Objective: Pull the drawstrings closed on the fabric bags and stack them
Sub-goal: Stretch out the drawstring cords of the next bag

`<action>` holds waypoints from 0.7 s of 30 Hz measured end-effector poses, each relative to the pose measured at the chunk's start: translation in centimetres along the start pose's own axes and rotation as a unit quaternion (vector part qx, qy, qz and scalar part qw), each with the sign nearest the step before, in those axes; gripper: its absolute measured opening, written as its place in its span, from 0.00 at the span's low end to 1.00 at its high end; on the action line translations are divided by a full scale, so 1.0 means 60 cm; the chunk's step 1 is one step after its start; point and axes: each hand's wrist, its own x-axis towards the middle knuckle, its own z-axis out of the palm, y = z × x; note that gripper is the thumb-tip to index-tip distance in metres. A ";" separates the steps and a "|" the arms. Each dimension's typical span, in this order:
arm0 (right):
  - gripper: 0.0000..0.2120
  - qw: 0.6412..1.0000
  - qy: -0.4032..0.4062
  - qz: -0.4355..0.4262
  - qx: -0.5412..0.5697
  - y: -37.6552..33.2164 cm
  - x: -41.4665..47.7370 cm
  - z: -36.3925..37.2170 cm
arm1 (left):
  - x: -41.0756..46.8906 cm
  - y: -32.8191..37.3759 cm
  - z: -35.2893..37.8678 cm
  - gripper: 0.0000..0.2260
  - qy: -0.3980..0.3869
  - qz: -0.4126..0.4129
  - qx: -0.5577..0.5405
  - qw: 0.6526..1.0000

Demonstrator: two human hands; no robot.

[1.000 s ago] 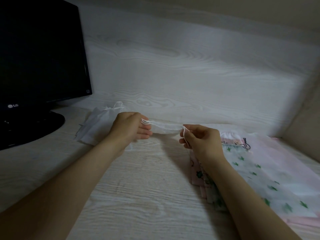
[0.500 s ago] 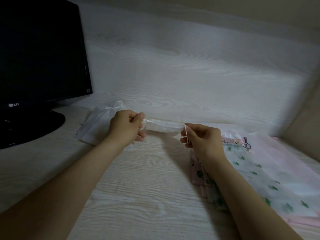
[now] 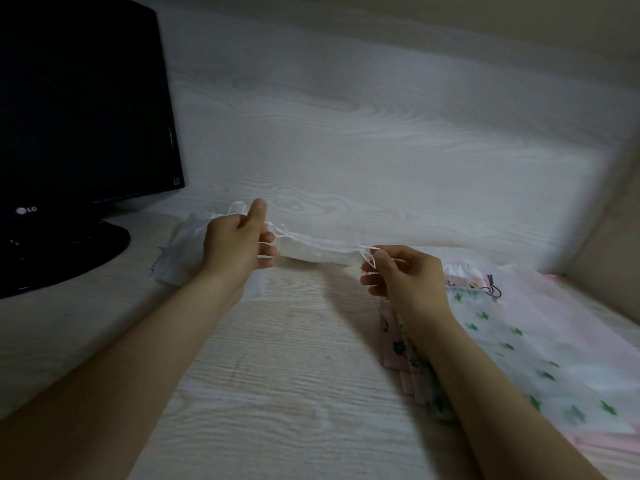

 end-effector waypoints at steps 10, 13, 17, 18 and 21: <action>0.16 0.983 0.042 0.109 0.140 -0.015 0.003 -0.002 | -0.012 0.003 0.000 0.09 -0.047 0.014 -0.025 0.998; 0.13 0.974 0.000 0.134 0.181 -0.023 0.000 -0.001 | -0.011 0.003 0.000 0.08 -0.037 0.012 -0.026 0.999; 0.08 0.970 -0.047 0.138 0.193 -0.034 -0.009 0.001 | -0.007 0.001 0.000 0.11 -0.034 0.009 -0.032 0.999; 0.07 0.974 -0.051 0.126 0.180 -0.034 -0.011 0.000 | -0.006 0.000 0.000 0.10 -0.032 0.010 -0.032 0.999; 0.06 0.987 -0.045 0.075 0.133 -0.029 -0.013 -0.001 | -0.001 -0.003 0.000 0.11 -0.019 0.013 -0.026 0.999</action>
